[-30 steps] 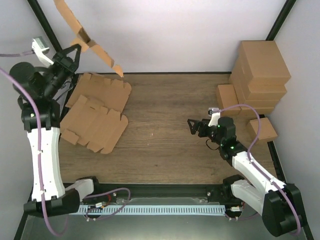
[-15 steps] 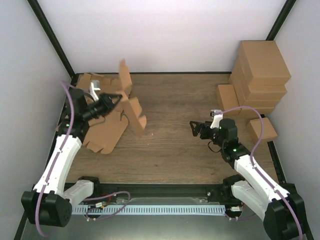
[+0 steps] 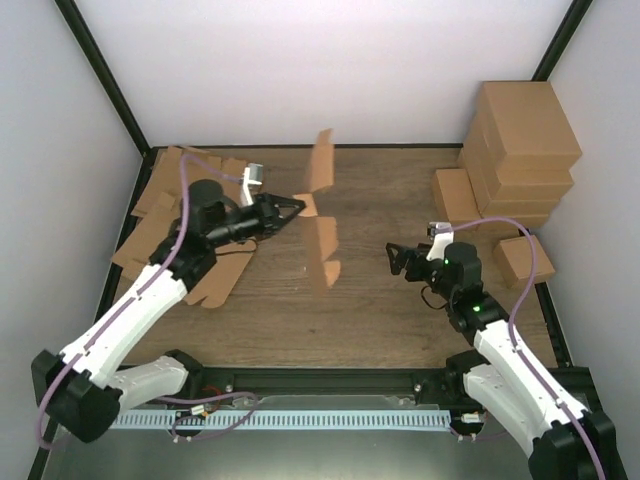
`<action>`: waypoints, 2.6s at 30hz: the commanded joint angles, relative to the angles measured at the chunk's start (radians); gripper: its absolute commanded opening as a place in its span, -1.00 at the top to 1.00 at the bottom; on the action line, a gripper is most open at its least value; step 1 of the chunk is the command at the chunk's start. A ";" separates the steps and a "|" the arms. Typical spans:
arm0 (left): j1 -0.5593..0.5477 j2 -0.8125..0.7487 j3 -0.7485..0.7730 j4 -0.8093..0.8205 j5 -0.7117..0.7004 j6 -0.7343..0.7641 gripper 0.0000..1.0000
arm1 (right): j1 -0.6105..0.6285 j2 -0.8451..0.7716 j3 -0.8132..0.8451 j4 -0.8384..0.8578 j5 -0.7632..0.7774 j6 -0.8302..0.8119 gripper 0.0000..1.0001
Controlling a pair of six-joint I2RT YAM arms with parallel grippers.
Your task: Fold the paper box
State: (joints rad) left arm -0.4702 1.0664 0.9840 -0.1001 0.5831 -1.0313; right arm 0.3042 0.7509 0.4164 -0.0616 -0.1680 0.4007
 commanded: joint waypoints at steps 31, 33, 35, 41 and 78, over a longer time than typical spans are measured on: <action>-0.004 0.393 -0.163 -0.503 -0.521 0.428 0.74 | -0.003 0.100 0.102 -0.096 -0.013 -0.028 -1.00; -0.003 0.427 -0.168 -0.493 -0.549 0.400 0.92 | -0.002 0.098 0.103 -0.099 -0.008 -0.029 -1.00; -0.001 0.469 -0.163 -0.488 -0.569 0.372 0.93 | -0.002 0.095 0.101 -0.103 -0.002 -0.025 -1.00; 0.071 0.547 -0.161 -0.483 -0.681 0.338 0.93 | -0.002 0.084 0.098 -0.128 0.033 -0.005 -1.00; -0.263 0.552 0.011 -0.125 -0.352 0.620 -0.28 | -0.003 0.564 0.215 -0.108 -0.240 0.148 -0.64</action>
State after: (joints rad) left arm -0.7338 1.6379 0.9775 -0.2291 0.2466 -0.4477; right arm 0.3042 1.2530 0.5735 -0.2153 -0.3710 0.5777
